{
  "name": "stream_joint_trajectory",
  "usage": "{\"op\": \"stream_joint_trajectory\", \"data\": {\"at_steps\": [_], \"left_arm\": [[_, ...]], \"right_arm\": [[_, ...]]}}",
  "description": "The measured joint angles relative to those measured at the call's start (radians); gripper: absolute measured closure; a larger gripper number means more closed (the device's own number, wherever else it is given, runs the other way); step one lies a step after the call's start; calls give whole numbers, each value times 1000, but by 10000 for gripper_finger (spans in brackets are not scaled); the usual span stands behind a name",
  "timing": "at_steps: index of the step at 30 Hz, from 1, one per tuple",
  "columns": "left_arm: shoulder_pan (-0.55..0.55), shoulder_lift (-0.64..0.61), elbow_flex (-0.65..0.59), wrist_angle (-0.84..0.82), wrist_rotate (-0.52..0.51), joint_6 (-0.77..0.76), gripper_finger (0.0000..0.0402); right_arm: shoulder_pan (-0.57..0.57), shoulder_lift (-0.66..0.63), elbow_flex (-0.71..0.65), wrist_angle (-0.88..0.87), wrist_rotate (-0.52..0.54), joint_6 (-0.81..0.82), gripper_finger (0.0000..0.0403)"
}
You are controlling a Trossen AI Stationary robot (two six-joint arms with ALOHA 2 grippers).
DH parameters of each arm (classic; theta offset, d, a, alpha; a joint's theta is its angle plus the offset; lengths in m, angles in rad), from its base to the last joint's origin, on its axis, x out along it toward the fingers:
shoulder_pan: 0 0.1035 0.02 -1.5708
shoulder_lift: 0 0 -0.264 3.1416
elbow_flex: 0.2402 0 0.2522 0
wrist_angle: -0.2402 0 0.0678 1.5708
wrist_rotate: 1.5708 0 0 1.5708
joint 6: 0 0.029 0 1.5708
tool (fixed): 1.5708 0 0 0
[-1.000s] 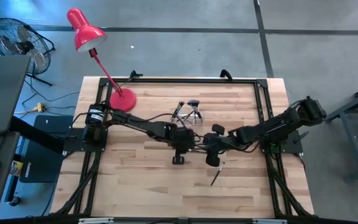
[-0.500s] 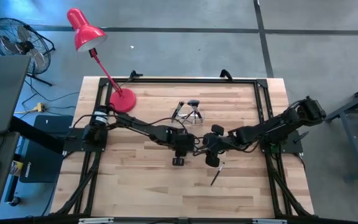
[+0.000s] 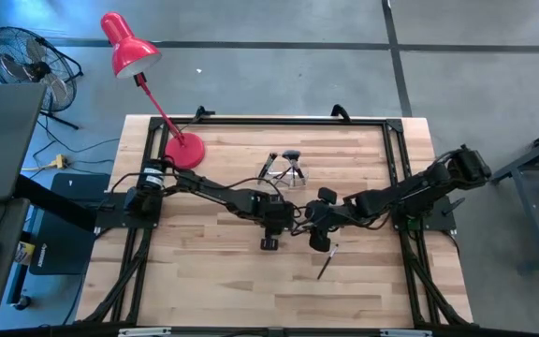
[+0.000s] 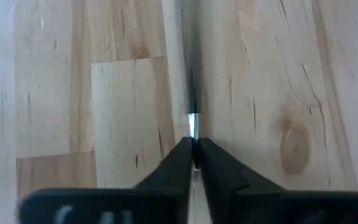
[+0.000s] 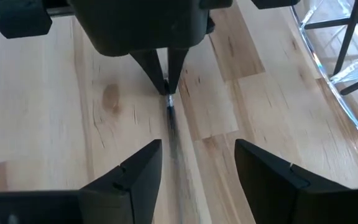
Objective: Pick & Place Makeup Supplies
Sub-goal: Put the makeup brush into the transparent organizer
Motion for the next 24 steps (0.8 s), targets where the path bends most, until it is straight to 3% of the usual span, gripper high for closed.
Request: {"op": "stream_joint_trajectory", "data": {"at_steps": [2, 10, 19, 24], "left_arm": [[0, 0, 0, -1, 3, 0, 391], [0, 1, 6, -19, -3, -29, 398], [1, 12, 147, -222, -11, -26, 401], [1, 12, 161, -257, -39, -18, 400]], "right_arm": [[0, 0, 0, 2, 0, 1, 206], [0, 0, 0, -4, 0, 0, 210], [5, 69, 2, 11, -36, -82, 202], [23, 123, 2, 63, -23, -157, 211]]}}
